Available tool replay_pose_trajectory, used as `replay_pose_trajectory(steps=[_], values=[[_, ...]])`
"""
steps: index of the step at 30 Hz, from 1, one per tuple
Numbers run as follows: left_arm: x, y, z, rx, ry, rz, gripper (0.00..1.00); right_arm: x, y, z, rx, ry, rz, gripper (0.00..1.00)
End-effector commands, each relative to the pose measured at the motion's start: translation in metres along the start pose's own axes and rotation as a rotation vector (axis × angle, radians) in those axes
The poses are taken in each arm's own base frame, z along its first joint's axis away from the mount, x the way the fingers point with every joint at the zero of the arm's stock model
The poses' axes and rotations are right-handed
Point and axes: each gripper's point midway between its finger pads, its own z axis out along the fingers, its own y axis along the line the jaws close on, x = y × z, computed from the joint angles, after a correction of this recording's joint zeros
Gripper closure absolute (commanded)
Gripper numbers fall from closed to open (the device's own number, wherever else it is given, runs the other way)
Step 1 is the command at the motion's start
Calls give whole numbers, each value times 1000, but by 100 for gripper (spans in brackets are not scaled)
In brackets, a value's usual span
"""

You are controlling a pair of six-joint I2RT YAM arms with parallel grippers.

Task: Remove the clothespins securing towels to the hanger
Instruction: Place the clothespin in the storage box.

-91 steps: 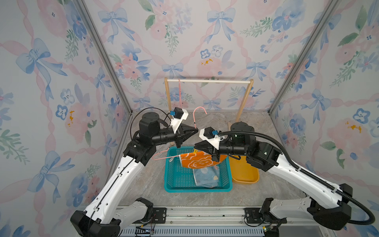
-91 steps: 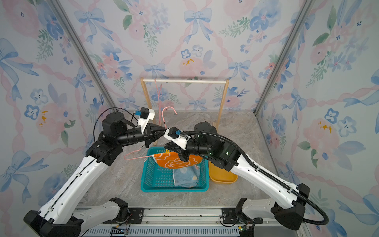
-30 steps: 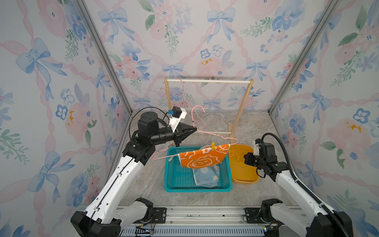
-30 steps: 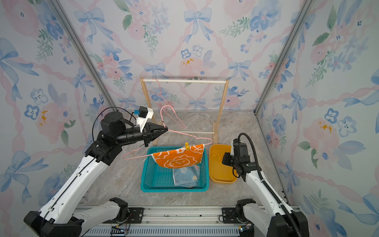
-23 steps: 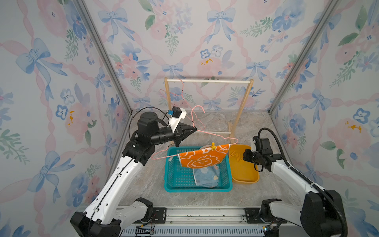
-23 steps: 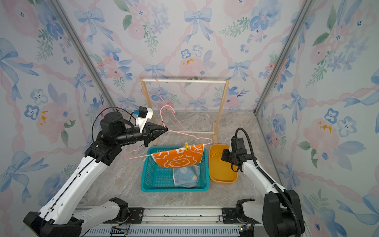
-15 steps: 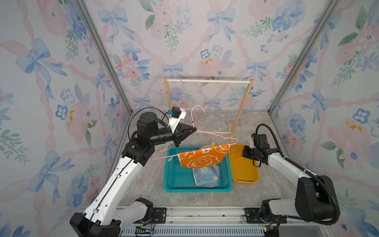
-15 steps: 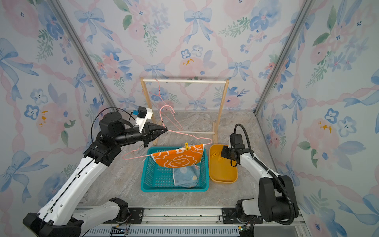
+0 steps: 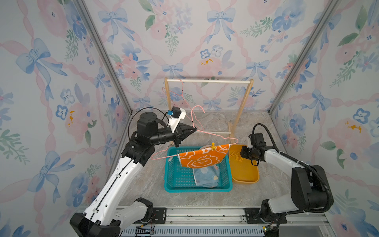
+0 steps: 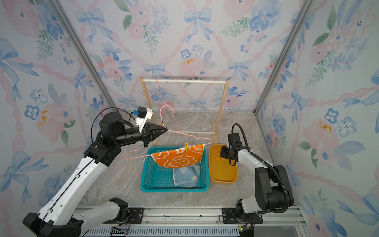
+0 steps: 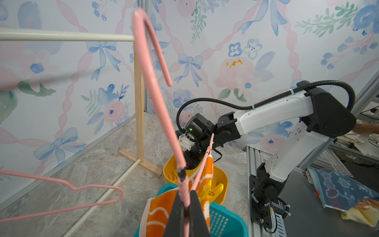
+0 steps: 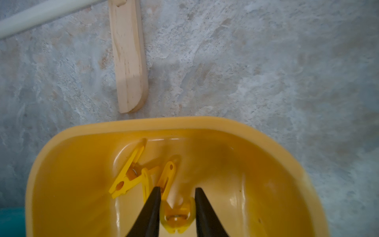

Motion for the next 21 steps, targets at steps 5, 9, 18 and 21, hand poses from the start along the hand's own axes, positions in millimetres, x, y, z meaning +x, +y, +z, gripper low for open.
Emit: replay_pose_trajectory(steps=[5, 9, 18, 21], values=[[-11, -5, -7, 1, -38, 32, 100, -14, 1, -6, -1, -26, -16, 62], [-12, -5, -7, 0, -39, 32, 100, -15, 0, -12, 8, -33, -30, 61], [-11, -4, -7, 2, -37, 31, 100, -27, 11, -51, -20, -122, -124, 60], [-11, -4, -6, 5, -35, 28, 100, -31, 21, -75, -54, -199, -178, 60]])
